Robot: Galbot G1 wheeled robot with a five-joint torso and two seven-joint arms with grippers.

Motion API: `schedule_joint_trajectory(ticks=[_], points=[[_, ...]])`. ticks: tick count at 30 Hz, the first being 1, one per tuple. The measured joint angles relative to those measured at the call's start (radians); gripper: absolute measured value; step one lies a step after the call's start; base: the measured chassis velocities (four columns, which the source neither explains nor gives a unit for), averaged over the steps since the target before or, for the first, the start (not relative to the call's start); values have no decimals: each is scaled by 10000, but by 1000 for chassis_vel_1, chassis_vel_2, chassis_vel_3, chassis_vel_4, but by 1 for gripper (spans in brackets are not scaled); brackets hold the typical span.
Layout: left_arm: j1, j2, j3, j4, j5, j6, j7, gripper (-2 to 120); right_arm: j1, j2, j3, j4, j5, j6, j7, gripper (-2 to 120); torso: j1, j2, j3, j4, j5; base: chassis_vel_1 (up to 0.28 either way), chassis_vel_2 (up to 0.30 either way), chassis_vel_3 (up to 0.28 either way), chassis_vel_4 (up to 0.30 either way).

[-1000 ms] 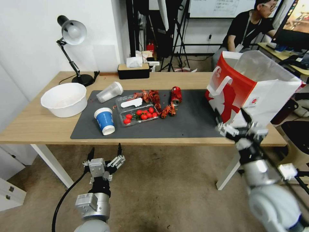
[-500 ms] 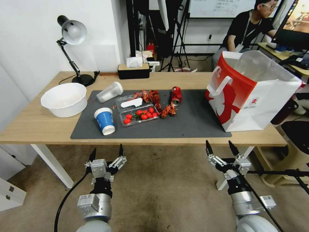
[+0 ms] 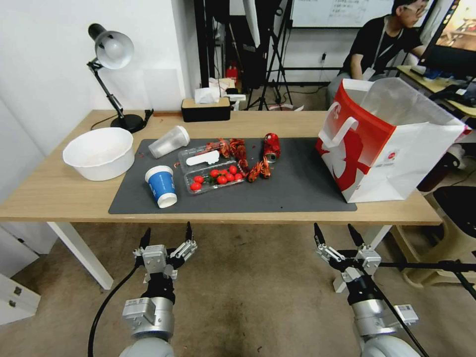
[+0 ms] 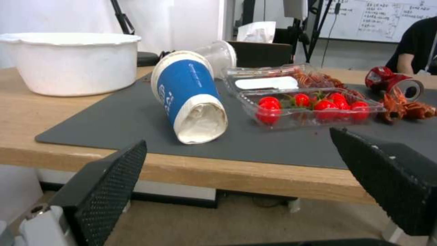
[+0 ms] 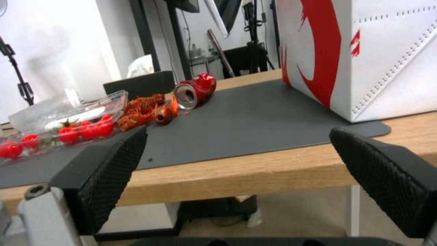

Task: Pick up the trash from the table and place it into the takeout bag.

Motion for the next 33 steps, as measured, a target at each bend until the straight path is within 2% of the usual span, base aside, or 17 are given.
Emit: schedule_joint_trajectory(ticks=[20,32,33], points=[[61,-68,-17,-15,0,16,1,100,220,-245,-198,10,10,-278,11,100,0,0,1,0,0,0,0,0,0],[76,-99,-55,-51,23,14,5,100,2077,-929,-1042,90,35,-1560,1284,100,0,-1,1,2,-1,0,0,0,0],[98,-118,-66,-77,23,14,5,100,2583,-1052,-1289,69,157,-1923,1516,100,0,-1,1,2,0,0,0,0,0]])
